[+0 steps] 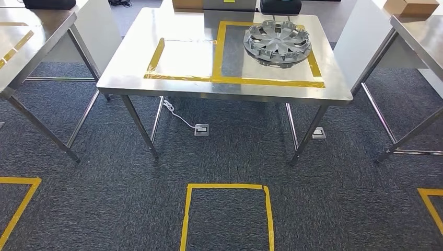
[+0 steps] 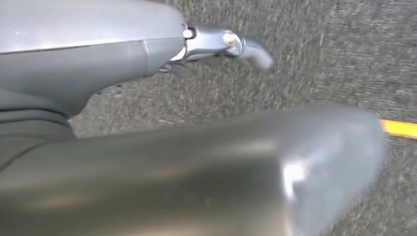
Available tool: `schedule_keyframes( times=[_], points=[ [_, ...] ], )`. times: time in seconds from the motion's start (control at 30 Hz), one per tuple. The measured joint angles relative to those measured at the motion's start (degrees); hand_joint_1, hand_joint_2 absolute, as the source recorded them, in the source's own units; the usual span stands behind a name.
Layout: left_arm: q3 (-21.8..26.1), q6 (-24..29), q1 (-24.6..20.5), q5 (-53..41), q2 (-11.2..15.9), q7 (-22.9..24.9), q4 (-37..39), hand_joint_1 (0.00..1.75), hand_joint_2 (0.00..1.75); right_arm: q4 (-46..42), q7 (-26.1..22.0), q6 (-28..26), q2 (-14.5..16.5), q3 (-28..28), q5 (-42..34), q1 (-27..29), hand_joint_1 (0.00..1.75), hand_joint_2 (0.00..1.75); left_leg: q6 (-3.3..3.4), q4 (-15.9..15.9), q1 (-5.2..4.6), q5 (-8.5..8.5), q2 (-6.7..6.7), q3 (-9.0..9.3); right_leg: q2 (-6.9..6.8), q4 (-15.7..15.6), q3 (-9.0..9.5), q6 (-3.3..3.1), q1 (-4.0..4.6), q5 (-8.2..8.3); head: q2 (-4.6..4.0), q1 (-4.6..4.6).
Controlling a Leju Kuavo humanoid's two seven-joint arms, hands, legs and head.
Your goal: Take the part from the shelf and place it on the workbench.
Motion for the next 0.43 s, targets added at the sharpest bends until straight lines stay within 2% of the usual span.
schedule_keyframes(
  times=[0.03,0.17,0.3,0.43],
  points=[
    [0.04,0.26,0.02,0.01,-0.04,0.52,0.01,0.0,0.0,2.4,1.09,-0.4,-0.5,-0.28,0.46,-0.32,0.0,1.75,-0.25,-0.03,0.07,0.27,0.01,-0.02,0.0,0.11,-0.1,-0.2,0.06,0.11,0.0,-0.02],
    [0.52,1.18,0.04,0.06,-0.09,2.11,0.03,0.0,0.0,9.26,3.08,-0.87,-1.63,-0.78,1.58,-1.38,0.0,1.75,-0.51,-0.21,0.1,0.99,0.0,-0.15,-0.06,0.53,-0.56,-0.56,0.09,0.52,0.0,-0.04],
    [0.91,1.35,0.06,0.07,-0.04,2.85,0.03,0.0,1.75,12.84,4.88,-1.08,-2.46,-0.86,1.96,-2.03,0.0,1.75,-0.7,-0.3,0.1,1.33,-0.03,-0.29,-0.12,0.72,-0.82,-0.74,0.1,0.65,0.0,-0.04],
    [0.97,1.29,0.11,0.07,-0.05,3.1,0.05,0.0,1.75,14.76,8.38,-0.73,-3.07,-0.93,3.06,-2.29,0.0,1.75,-0.76,-0.33,0.11,1.4,-0.04,-0.31,-0.12,0.75,-0.85,-0.78,0.11,0.68,0.0,-0.02]
  ],
)
